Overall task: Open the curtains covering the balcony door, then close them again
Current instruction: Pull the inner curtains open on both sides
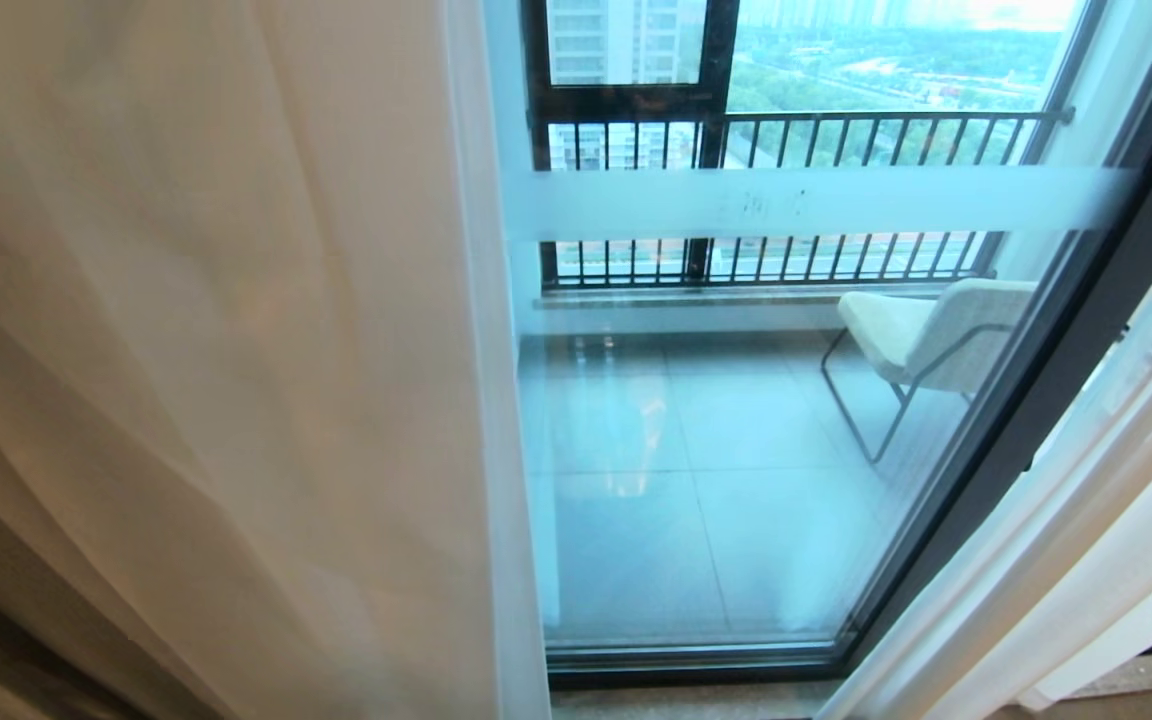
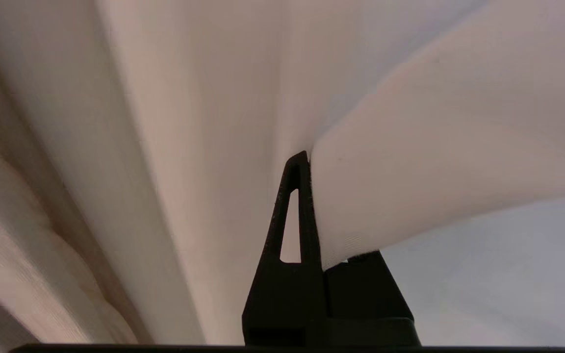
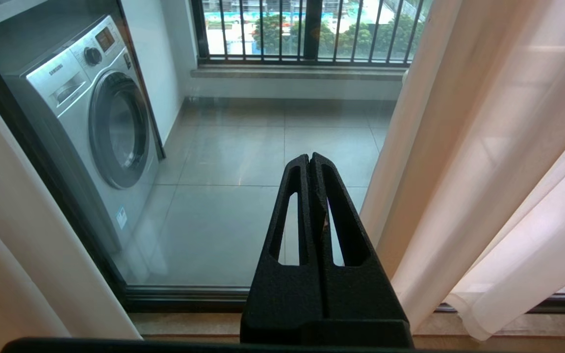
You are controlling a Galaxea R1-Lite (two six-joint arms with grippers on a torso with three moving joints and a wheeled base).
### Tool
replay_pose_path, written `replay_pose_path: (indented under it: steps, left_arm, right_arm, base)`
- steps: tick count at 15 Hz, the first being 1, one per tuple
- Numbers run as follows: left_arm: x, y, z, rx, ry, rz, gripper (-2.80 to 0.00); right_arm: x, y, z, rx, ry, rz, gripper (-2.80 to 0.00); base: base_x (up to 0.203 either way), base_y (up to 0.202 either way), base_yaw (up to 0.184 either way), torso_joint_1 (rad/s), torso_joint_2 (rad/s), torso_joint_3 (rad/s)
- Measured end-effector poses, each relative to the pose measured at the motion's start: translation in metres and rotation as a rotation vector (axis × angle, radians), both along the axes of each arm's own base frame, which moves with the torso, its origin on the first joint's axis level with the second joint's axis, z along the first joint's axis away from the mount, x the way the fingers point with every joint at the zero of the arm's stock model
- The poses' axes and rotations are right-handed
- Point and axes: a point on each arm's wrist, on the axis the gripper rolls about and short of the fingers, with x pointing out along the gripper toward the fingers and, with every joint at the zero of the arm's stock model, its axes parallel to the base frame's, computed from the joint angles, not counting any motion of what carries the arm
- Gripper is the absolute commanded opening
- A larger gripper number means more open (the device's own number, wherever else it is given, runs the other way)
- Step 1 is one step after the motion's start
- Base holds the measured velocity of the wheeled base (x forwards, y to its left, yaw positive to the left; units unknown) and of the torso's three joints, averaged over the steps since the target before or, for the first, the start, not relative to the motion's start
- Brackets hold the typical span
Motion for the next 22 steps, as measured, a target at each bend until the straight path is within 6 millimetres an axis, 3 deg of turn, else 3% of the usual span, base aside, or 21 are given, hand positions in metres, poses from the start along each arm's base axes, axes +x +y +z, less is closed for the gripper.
replay_pose_path:
  steps: [6,12,17,22]
  left_arm:
    - [0.013,0.038,0.013,-0.046,-0.071,0.156,-2.80]
    - [0.015,0.093,0.022,-0.066,-0.140,0.299,-2.80]
    - [-0.007,0.156,0.015,-0.080,-0.149,0.467,-2.80]
    - [-0.044,0.220,0.004,-0.094,-0.176,0.645,-2.80]
  right_arm:
    - [0.000,0.000,0.000,0.000,0.000,0.000,-2.80]
    - [0.000,0.000,0.000,0.000,0.000,0.000,-2.80]
    - [0.000,0.000,0.000,0.000,0.000,0.000,-2.80]
    - [0.000,0.000,0.000,0.000,0.000,0.000,-2.80]
  base:
    - [0.000,0.000,0.000,0.000,0.00,0.000]
    - [0.000,0.000,0.000,0.000,0.00,0.000]
    - [0.000,0.000,0.000,0.000,0.00,0.000]
    - [0.000,0.000,0.000,0.000,0.00,0.000]
